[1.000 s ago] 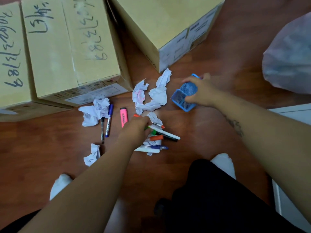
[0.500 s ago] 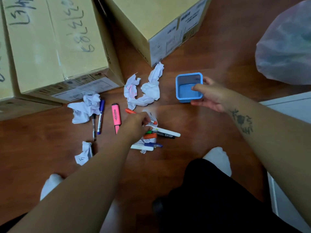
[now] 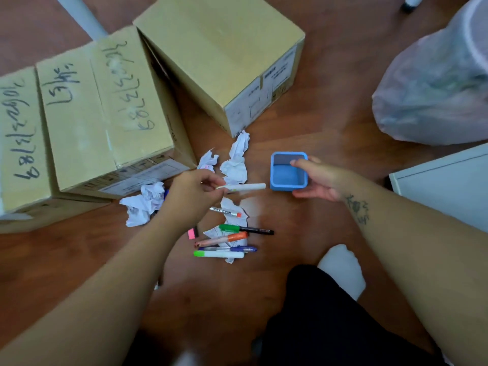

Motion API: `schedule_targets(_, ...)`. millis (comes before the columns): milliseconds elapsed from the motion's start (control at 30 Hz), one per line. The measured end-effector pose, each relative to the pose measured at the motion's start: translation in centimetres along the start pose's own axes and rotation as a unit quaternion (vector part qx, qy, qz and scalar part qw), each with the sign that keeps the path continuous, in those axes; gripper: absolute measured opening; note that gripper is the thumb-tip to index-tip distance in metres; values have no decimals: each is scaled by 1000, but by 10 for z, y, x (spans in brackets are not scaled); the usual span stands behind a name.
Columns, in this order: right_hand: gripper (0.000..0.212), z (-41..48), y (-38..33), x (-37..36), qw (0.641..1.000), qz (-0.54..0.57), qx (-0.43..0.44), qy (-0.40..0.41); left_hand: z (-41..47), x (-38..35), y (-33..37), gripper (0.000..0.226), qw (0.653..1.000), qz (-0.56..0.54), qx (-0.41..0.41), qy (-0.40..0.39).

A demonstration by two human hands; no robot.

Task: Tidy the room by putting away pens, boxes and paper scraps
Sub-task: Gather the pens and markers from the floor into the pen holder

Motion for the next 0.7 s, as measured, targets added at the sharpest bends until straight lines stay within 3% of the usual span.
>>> schedule_targets(100, 28, -4, 4, 0, 1000, 7, 11, -8, 8, 17, 30, 8, 995, -78, -13, 52)
schedule_targets(200, 24, -8, 8, -1, 999, 31, 18, -17, 18, 13, 54, 9, 995, -86, -43, 40)
schedule_targets(367, 26, -9, 22, -6, 996, 80, 15, -26, 36, -21, 65, 12, 998, -9, -67, 10)
schedule_targets(567, 36, -7, 26, -2, 998, 44, 46, 18, 42, -52, 69, 16, 993, 66, -95, -34)
schedule_targets(700, 35, -1, 21, 8, 993, 21, 95, 68, 34, -66, 51, 24, 995, 82, -48, -2)
Point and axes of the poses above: each hand's wrist, its own z-axis towards the middle knuckle, its own x-axis out of the back of the hand, y = z × x, the point moved 5 cm from there along z, towards the middle knuckle, and after that the axes turned 12 degrees about -x, right-handed, at the moved point
